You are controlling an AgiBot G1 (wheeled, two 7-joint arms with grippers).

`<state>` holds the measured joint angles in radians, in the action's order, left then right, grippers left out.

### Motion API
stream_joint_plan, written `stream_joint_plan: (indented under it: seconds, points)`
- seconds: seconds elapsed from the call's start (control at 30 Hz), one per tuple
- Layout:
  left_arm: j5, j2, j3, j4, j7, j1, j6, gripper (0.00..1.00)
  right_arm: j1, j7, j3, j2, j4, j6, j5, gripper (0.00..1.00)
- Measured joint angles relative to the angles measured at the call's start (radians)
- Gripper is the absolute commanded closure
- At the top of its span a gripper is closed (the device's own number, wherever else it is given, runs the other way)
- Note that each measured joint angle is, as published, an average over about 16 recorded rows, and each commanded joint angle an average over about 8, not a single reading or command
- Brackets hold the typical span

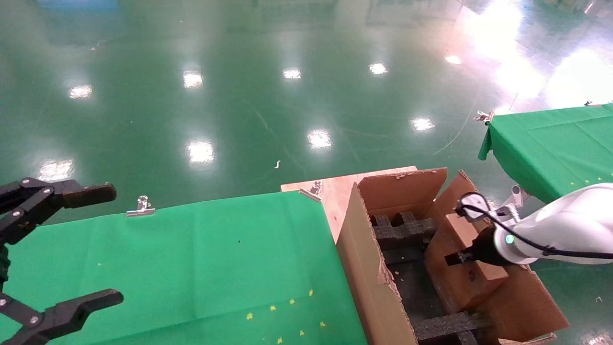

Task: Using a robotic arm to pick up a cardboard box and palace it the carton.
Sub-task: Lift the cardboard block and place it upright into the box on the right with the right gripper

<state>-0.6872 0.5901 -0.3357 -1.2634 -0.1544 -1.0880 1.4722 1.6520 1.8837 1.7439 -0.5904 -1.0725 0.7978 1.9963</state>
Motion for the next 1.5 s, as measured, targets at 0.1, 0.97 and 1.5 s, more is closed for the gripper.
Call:
stream_joint_plan:
  seconds: [0.1,0.97,1.5]
  points:
    - [0.0,0.0,0.0,0.0,0.0,0.0,0.0,0.0,-0.032,-0.035,0.003,-0.033,0.063,-0.031,-0.026,1.0]
    - [0.001,0.0,0.0,0.0,0.0,0.0,0.0,0.0,-0.159,-0.349,-0.028,-0.183,0.382,-0.096,-0.267,0.0]
    - [0.001,0.0,0.0,0.0,0.0,0.0,0.0,0.0,-0.118,-0.348,-0.031,-0.165,0.357,-0.076,-0.26,0.0]
